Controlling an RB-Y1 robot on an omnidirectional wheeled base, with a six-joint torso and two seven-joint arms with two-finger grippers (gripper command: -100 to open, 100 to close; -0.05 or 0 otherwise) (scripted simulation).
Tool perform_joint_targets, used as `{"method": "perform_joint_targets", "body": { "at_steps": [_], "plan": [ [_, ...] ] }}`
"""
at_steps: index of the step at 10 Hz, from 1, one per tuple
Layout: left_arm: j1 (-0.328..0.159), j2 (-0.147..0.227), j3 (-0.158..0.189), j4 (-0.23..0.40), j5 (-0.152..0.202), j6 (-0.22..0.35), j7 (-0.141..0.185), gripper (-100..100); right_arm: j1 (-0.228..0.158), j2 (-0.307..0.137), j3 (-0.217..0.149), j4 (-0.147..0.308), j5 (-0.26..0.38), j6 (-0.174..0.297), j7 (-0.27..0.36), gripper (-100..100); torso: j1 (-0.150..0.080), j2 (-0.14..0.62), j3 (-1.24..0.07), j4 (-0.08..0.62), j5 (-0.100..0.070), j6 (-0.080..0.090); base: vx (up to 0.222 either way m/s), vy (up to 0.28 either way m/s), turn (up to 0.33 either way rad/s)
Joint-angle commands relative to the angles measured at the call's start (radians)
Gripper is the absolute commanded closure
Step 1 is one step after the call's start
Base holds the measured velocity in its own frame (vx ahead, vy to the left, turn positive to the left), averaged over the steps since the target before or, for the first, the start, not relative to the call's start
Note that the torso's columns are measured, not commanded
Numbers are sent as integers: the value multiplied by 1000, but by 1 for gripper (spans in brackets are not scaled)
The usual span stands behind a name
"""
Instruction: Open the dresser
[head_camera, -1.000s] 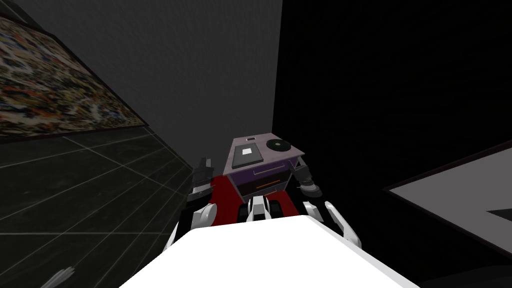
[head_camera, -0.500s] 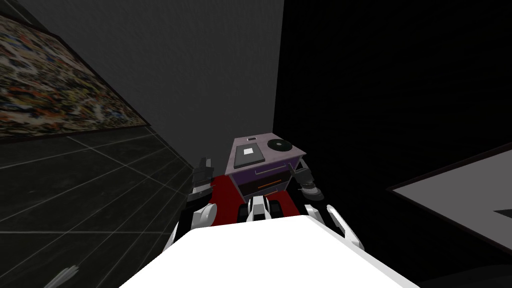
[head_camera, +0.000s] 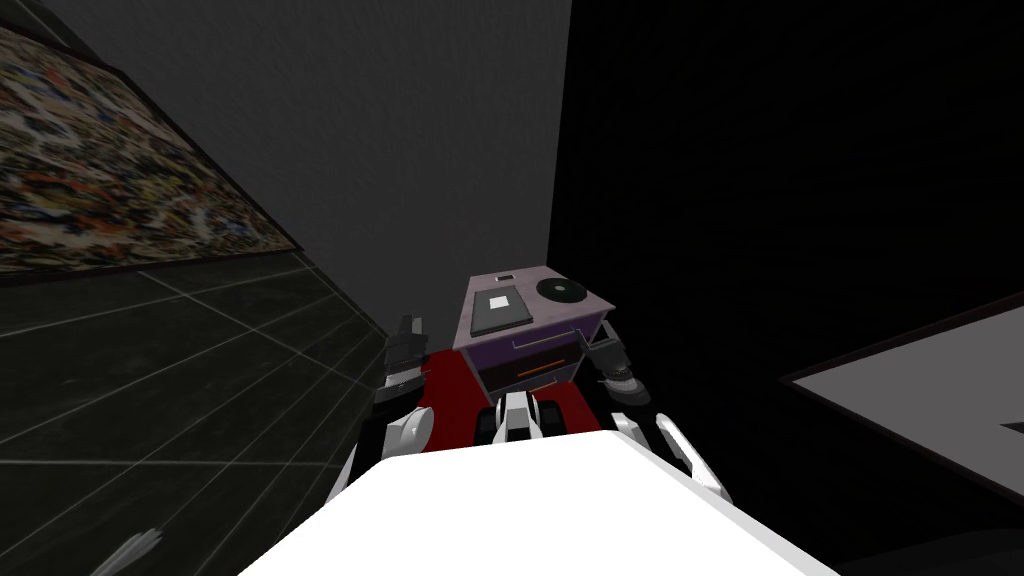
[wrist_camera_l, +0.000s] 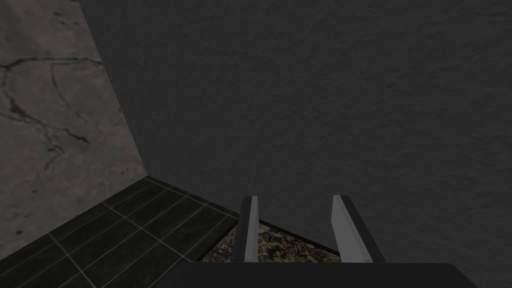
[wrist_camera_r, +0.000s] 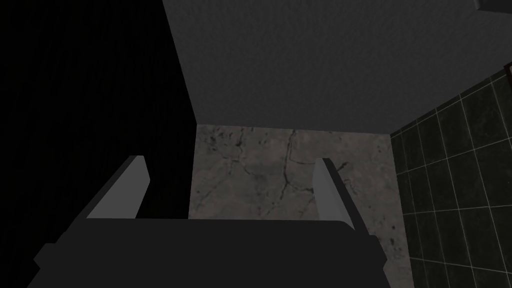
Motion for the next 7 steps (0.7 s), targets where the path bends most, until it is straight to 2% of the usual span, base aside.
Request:
{"method": "perform_joint_targets", "body": {
  "at_steps": [1, 7],
  "plan": [
    [0, 0, 0, 0, 0, 0, 0, 0, 2, 0, -4, 7, 4, -11, 22, -100, 1, 0, 0, 0, 1, 0, 0, 0, 0],
    [0, 0, 0, 0, 0, 0, 0, 0, 2, 0, -4, 7, 4, -11, 22, -100, -1, 0, 0, 0, 0, 0, 3, 3, 12]
  ]
}}
